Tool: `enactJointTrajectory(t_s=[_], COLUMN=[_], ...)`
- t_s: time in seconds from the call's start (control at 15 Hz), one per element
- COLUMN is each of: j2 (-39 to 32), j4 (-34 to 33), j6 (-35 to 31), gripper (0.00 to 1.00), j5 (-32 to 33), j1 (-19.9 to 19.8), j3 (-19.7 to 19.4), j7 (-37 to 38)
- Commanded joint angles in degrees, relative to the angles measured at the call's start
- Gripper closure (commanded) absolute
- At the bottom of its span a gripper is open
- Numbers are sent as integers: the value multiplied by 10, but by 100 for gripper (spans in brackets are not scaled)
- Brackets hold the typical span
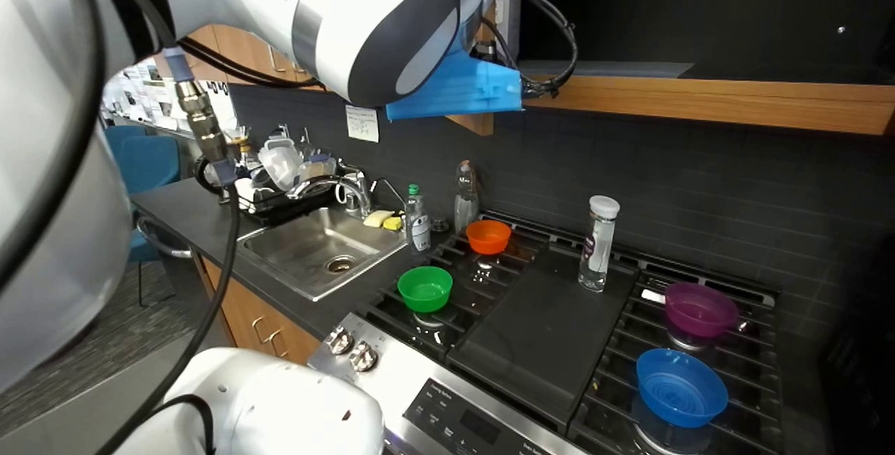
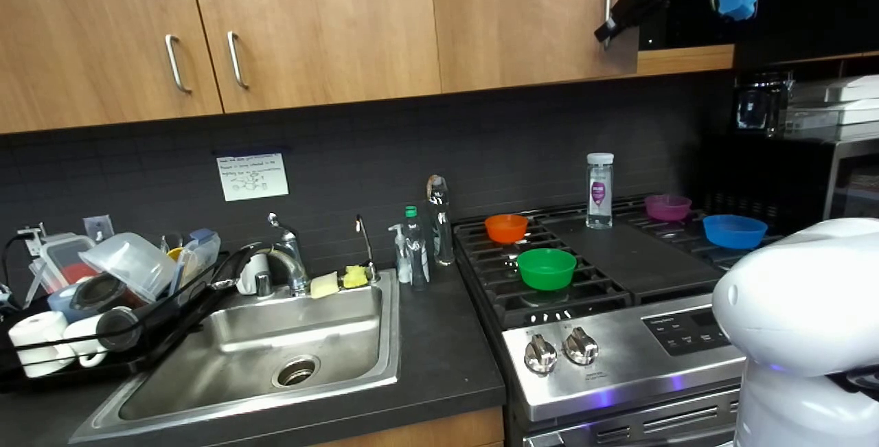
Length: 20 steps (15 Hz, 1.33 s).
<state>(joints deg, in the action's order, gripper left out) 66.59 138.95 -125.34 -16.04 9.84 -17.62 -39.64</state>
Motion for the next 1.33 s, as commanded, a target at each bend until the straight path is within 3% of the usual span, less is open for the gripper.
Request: enactJointTrajectory(t_s=[0.0,0.27,0.4,0.47,0.53,0.6,1.13,1.27], j2=[15,16,18,20,23,25,37,40], j4=[28,28,30,31,31,33,38,36], j6=[33,39,42,46,50,48,58,62], gripper=[74,67,68,73,93,95,93,96], j5=[16,17,17,19,20,24,40,50], j1=[13,15,17,18,20,21,27,25], j3=[5,11,16,17,18,20,32,41], j7=[9,12,13,12,11,10,15,16])
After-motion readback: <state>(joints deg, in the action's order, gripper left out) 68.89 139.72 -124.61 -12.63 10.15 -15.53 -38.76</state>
